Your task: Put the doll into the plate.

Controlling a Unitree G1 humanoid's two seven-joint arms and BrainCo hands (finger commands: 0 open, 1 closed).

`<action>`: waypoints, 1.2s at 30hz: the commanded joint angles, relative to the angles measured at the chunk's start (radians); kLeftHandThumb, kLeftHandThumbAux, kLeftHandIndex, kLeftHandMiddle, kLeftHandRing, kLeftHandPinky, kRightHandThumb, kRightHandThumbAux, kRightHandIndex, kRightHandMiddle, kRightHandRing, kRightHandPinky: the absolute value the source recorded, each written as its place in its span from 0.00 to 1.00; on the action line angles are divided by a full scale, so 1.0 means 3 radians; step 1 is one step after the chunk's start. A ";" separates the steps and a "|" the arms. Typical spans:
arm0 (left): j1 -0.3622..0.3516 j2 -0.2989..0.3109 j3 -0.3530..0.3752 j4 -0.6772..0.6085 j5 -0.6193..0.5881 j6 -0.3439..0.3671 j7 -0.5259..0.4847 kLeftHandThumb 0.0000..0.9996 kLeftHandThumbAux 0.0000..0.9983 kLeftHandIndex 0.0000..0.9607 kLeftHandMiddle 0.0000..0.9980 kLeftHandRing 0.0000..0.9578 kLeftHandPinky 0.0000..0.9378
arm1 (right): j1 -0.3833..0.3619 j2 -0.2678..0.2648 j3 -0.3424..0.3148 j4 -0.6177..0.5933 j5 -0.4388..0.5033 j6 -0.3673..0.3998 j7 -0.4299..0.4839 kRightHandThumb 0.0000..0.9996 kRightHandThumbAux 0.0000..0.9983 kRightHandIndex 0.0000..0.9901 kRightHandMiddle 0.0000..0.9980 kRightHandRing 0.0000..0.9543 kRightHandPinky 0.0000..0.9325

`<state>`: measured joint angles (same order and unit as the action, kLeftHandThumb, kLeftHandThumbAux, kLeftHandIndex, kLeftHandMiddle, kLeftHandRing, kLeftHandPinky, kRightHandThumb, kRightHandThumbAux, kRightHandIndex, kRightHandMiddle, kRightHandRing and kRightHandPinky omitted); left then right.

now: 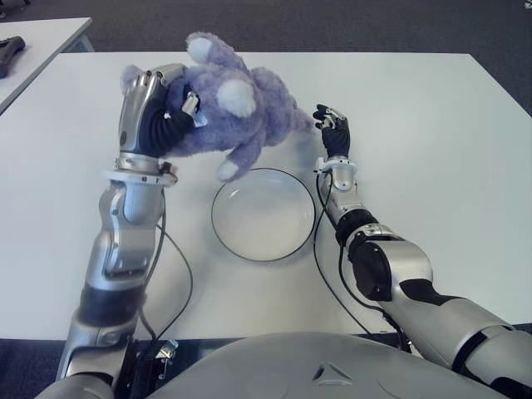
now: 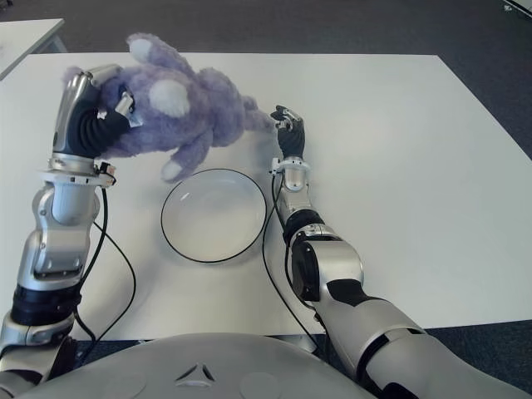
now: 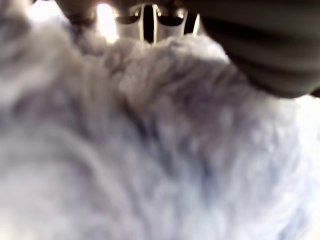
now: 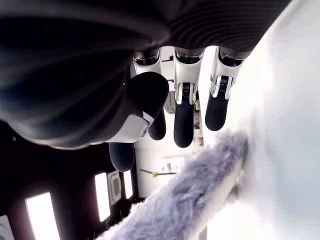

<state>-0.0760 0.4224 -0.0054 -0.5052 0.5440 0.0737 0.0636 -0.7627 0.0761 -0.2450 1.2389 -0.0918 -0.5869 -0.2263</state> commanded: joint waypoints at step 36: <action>0.0698 -0.0170 -0.0232 -0.0578 0.0005 -0.0320 -0.0398 0.74 0.70 0.46 0.85 0.88 0.91 | 0.0639 0.0351 0.0010 0.0427 0.0013 0.0371 -0.0040 1.00 0.70 0.45 0.24 0.39 0.51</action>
<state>0.0870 0.3863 -0.0320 -0.6852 0.5387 -0.0068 -0.0213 -0.7625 0.0759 -0.2328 1.2394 -0.0984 -0.5869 -0.2357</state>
